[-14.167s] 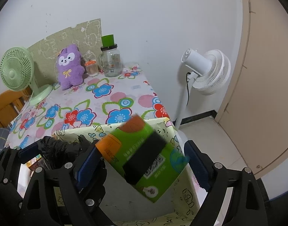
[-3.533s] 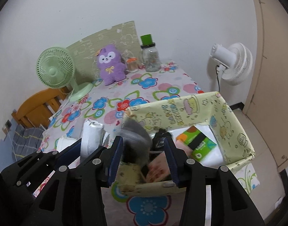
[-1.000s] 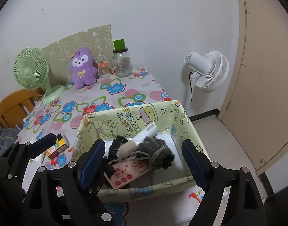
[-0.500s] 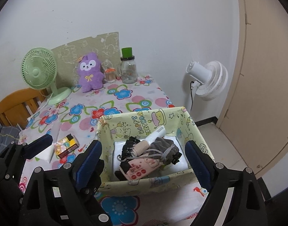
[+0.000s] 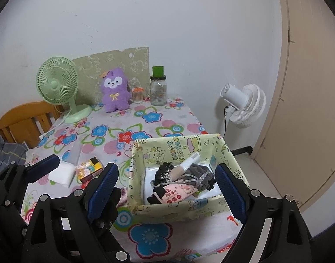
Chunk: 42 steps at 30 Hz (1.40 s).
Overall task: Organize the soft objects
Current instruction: 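Withdraw both open tools from the box back over the table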
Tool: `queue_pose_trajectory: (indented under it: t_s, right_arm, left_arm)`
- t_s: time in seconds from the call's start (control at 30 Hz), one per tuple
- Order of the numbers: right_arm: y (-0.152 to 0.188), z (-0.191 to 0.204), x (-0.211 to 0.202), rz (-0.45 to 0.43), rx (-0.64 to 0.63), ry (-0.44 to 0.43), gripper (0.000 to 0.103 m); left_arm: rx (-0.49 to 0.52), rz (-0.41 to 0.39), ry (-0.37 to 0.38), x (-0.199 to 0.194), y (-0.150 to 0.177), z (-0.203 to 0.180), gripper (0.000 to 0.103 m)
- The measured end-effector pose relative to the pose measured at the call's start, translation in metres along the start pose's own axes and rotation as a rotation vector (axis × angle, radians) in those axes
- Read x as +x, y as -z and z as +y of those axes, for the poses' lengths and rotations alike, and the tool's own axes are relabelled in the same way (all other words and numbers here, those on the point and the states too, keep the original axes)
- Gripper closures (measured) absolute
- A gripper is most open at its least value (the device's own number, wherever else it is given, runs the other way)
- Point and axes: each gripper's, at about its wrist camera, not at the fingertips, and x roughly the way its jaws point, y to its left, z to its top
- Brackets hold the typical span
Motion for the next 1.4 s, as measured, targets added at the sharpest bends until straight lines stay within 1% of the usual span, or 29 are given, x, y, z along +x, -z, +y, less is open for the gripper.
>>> queue_pose_trajectory:
  t_s: [0.13,0.4,0.57,1.1,1.4]
  right_arm:
    - [0.000,0.006,-0.008,-0.013,-0.014,0.003,0.011]
    - [0.003,0.022,-0.017,-0.024,-0.039,-0.006,0.011]
    - [0.004,0.034,-0.018,-0.027,-0.049,-0.014,0.007]
    - [0.003,0.071,-0.003,-0.018,-0.088,-0.065,0.006]
    - [0.003,0.088,0.016,0.001,-0.098,-0.121,0.006]
  left_arm:
    - [0.001,-0.008,-0.011,-0.007,0.001,0.004,0.007]
    - [-0.009,-0.017,-0.036,-0.018,0.007,0.015,0.005]
    - [-0.014,-0.022,-0.053,-0.021,0.011,0.023,0.004]
    - [-0.050,-0.010,-0.085,-0.016,0.023,0.063,0.003]
    - [-0.080,0.007,-0.110,-0.005,0.028,0.092,0.003]
